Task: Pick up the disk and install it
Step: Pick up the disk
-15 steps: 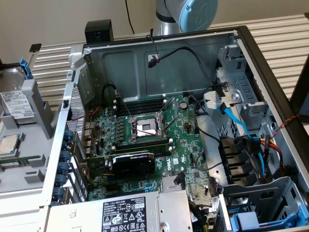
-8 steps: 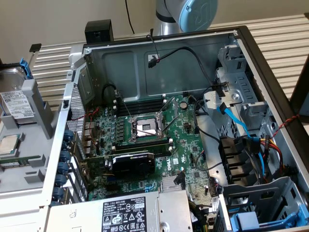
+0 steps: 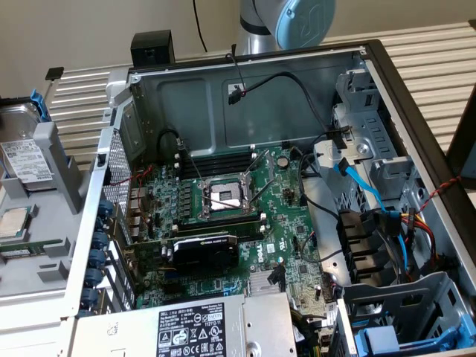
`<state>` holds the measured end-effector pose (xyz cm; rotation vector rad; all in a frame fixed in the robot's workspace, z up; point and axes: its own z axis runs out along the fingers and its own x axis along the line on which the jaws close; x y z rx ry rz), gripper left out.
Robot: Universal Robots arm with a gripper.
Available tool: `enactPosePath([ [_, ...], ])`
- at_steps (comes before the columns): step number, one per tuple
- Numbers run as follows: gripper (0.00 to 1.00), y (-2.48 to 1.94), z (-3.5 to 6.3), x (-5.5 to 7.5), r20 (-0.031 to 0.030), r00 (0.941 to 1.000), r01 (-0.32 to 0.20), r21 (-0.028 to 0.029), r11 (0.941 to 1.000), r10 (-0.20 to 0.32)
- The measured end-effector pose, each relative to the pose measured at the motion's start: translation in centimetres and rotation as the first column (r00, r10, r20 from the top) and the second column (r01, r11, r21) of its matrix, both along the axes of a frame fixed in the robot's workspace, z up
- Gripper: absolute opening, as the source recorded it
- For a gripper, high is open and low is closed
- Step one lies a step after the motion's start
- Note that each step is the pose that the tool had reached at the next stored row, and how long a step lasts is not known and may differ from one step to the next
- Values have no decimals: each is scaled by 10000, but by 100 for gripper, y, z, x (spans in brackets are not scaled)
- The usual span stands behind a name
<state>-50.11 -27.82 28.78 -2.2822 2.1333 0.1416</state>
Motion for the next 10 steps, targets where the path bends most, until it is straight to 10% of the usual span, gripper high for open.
enactPosePath([
  [10, 62, 0, -29, 1, 2, 10000, 0, 97, 10000, 0],
])
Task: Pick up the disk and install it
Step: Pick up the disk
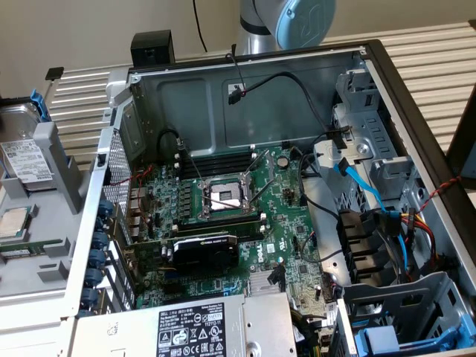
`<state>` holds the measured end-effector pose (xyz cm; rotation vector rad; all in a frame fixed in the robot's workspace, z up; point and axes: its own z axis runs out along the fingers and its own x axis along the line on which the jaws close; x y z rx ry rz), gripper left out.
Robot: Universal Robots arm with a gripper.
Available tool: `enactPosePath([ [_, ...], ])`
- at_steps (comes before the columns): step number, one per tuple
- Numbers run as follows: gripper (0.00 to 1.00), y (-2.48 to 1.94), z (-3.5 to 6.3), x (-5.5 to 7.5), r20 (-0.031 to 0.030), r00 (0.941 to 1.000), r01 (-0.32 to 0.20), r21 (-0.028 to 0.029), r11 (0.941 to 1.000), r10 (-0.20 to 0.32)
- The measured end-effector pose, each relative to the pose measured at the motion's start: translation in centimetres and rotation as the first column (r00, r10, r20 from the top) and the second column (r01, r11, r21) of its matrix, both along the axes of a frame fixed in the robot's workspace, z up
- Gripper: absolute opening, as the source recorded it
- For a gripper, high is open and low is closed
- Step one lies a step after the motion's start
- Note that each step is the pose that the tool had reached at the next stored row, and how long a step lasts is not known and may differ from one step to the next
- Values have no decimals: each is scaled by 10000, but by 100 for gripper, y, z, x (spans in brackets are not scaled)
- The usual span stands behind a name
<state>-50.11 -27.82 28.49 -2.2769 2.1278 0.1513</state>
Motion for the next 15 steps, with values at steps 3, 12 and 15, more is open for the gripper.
enactPosePath([
  [3, 62, 0, -17, 0, -1, 10000, 0, 21, 10000, 0],
  [12, 62, 17, -41, 0, -1, 10000, 0, 45, 10000, 0],
  [15, 62, 37, -46, 0, 0, 10000, 0, 46, 10000, 0],
])
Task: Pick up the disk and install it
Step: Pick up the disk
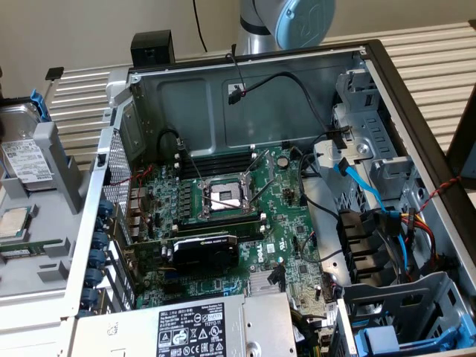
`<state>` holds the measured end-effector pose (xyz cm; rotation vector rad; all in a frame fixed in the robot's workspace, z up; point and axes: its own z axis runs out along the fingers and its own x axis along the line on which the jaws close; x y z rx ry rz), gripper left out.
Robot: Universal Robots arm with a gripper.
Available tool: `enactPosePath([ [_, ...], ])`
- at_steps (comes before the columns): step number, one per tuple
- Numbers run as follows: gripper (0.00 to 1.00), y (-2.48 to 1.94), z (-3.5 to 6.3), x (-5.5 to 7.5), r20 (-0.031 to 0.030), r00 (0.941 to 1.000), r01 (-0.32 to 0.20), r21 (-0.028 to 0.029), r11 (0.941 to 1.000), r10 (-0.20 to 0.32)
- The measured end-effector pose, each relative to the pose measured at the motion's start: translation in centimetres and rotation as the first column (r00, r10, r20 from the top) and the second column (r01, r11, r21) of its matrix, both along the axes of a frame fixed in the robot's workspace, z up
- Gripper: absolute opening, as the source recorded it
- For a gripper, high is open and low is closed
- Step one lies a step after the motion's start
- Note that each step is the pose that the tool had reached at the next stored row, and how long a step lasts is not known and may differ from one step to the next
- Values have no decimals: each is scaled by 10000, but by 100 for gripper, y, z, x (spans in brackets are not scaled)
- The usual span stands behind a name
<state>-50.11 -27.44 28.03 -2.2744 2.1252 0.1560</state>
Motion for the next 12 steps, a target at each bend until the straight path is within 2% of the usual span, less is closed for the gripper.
enactPosePath([
  [11, 60, 4, -32, -2, -5, 10000, 0, -1, 10000, 0],
  [12, 53, 4, -35, -3, -4, 10000, 0, -1, 10000, 0],
])
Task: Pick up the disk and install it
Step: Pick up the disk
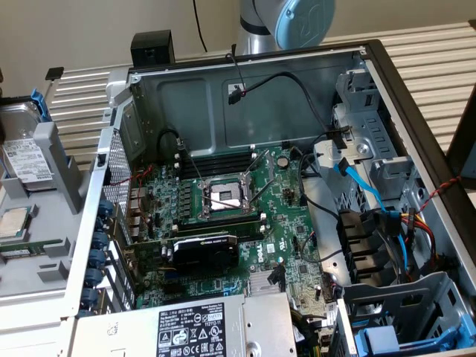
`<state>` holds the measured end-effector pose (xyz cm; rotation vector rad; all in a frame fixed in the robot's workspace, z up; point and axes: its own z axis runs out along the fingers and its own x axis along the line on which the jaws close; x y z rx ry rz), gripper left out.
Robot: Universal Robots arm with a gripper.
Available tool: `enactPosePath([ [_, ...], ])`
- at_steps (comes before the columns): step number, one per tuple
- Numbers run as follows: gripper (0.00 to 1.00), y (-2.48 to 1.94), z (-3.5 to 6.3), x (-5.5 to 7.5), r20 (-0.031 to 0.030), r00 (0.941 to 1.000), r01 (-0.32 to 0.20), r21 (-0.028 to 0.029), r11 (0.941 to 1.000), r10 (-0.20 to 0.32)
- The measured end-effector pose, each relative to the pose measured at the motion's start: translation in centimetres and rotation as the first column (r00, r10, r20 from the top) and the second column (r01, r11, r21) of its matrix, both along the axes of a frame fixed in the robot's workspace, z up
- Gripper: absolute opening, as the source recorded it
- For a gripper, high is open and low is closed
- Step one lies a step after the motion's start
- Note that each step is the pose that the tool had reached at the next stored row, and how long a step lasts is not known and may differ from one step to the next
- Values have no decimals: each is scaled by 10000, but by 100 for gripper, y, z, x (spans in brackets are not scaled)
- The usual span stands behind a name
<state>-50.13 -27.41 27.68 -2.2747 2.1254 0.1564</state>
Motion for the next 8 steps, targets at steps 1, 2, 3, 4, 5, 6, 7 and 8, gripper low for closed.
enactPosePath([
  [1, 53, 0, -2, 0, 0, 10000, 0, 0, 10000, 0],
  [2, 53, 0, -4, 0, 0, 10000, 0, 0, 10000, 0],
  [3, 53, 0, -5, 0, -1, 10000, 0, 0, 10000, 0],
  [4, 53, 0, -5, -1, -1, 10000, 1, 0, 10000, -1],
  [5, 53, 0, -6, -1, 1, 10000, 0, 1, 10000, 0],
  [6, 53, 0, -6, -3, 1, 10000, 0, 0, 10000, 0],
  [7, 53, 0, -6, -6, 1, 10000, 1, 0, 10000, -1],
  [8, 53, 0, -6, -9, 1, 10000, 0, 0, 10000, 0],
])
